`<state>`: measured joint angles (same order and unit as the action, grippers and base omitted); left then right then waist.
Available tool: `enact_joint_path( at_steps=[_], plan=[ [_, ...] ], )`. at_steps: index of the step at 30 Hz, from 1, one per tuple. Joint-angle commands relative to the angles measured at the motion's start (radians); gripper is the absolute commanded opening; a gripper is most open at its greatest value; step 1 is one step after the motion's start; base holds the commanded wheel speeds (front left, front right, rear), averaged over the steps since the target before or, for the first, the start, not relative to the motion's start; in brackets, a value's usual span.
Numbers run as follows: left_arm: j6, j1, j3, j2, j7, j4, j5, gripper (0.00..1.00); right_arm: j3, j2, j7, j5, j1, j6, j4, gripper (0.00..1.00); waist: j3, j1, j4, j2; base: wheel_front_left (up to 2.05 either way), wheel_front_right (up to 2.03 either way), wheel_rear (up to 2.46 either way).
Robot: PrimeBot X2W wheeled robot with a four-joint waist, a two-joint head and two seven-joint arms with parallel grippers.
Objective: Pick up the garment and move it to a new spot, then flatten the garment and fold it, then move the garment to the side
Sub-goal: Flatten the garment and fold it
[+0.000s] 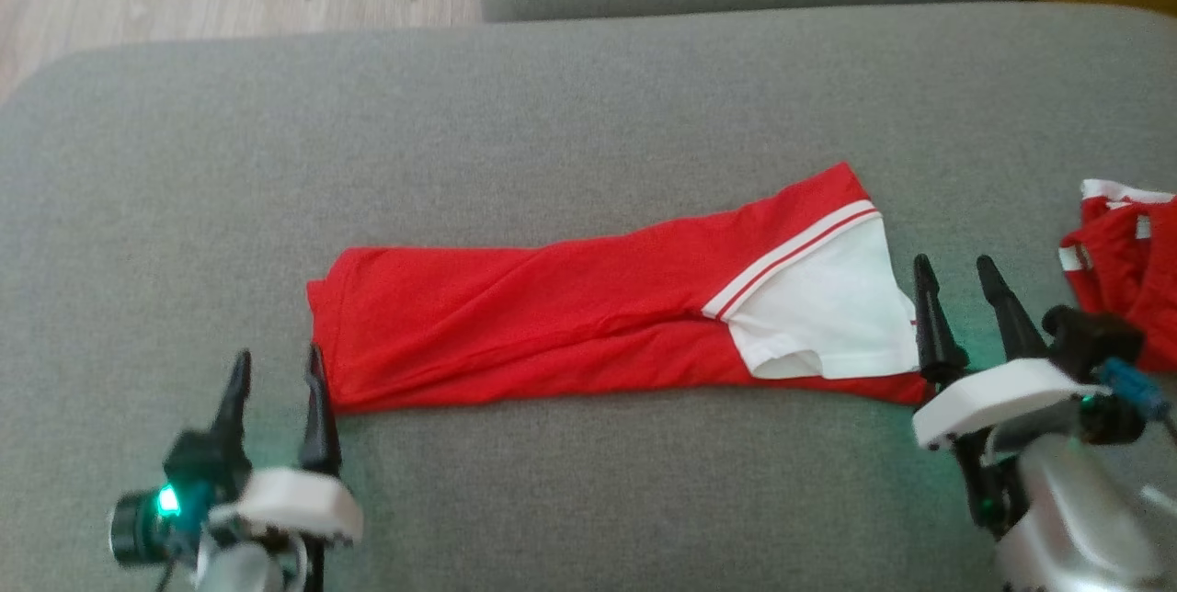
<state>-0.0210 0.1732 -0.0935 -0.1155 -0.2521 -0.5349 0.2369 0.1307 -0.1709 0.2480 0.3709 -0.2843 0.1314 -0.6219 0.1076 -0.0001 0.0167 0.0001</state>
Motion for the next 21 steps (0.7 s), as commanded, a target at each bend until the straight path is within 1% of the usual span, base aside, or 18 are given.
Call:
enact_joint_path(
  at_steps=[1,5,9,12,15,21],
  plan=[
    [-0.003,-0.010,0.038,-0.007,-0.010,0.034,-0.019,1.00,0.003,0.021,0.012,-0.029,0.010,-0.001,0.036,1.00,-0.019,0.0001,-0.005,-0.0001,0.00,0.00,0.00],
    [0.005,-0.077,0.053,0.009,-0.010,0.074,-0.070,1.00,-0.064,0.080,0.013,-0.141,0.075,-0.001,0.090,1.00,-0.054,0.0001,-0.001,-0.0001,0.00,0.00,0.00],
    [0.008,-0.149,0.061,0.030,-0.010,0.116,-0.102,1.00,-0.094,0.107,0.013,-0.231,0.158,-0.001,0.123,1.00,-0.096,0.0001,0.004,-0.0001,0.00,0.00,0.00],
    [0.013,-0.186,0.068,0.040,-0.010,0.140,-0.116,1.00,-0.121,0.117,0.014,-0.246,0.203,-0.001,0.124,1.00,-0.112,0.0001,0.006,-0.0001,0.00,0.00,0.00],
    [0.019,-0.207,0.074,0.046,-0.010,0.157,-0.128,1.00,-0.120,0.120,0.014,-0.231,0.223,-0.001,0.121,1.00,-0.119,0.0001,0.008,-0.0001,0.00,0.00,0.00],
    [0.034,-0.217,0.068,0.057,-0.010,0.167,-0.140,1.00,-0.116,0.120,0.014,-0.203,0.198,-0.001,0.089,1.00,-0.109,0.0001,0.010,-0.0001,0.00,0.00,0.00]
  ],
)
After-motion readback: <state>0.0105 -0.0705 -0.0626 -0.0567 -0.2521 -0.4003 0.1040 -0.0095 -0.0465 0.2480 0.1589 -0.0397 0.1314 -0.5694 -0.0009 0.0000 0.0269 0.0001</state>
